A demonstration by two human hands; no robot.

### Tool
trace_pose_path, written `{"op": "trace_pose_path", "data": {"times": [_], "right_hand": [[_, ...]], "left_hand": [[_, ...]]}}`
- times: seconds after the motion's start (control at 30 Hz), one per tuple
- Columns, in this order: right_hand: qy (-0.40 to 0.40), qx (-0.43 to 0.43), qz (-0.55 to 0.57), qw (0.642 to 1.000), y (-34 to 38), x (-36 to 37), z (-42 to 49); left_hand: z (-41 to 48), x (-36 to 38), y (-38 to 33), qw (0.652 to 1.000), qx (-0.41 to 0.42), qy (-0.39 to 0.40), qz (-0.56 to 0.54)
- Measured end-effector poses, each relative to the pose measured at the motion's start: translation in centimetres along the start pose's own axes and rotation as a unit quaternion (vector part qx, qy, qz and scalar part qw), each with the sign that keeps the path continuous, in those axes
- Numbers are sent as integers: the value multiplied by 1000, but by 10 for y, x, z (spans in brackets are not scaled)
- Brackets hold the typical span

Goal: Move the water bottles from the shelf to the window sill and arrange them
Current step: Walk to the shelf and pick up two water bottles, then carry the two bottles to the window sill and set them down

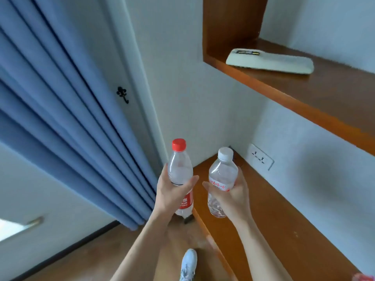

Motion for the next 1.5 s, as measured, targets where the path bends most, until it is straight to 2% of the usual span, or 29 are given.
{"op": "trace_pose_path", "data": {"times": [0.17, 0.33, 0.67, 0.83, 1.1, 1.3, 1.5], "right_hand": [[117, -4, 29, 993, 10, 74, -28], [242, -33, 25, 969, 42, 157, -67], [440, -60, 22, 896, 79, 310, -184], [501, -91, 0, 861, 94, 386, -245], [549, -148, -30, 822, 139, 528, -322], [559, -157, -22, 814, 165, 621, -372], [592, -144, -21, 793, 169, 682, -409]], "left_hand": [[-34, -88, 24, 990, -57, -129, -5], [-81, -175, 34, 966, -79, -247, -3], [-193, -337, 74, 878, -134, -459, 25], [-231, -413, 98, 838, -146, -523, 46], [-252, -551, 134, 799, -161, -578, 44], [-262, -646, 154, 773, -180, -605, 59], [-272, -707, 171, 750, -188, -630, 69]]}}
Point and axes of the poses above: each hand's wrist, its own z-axis towards the middle knuckle, its own x-axis out of the palm, y = z × x, the point moved 5 cm from there along z, towards the middle knuckle, and after that the axes turned 4 degrees about -y, right-handed, at the moved point
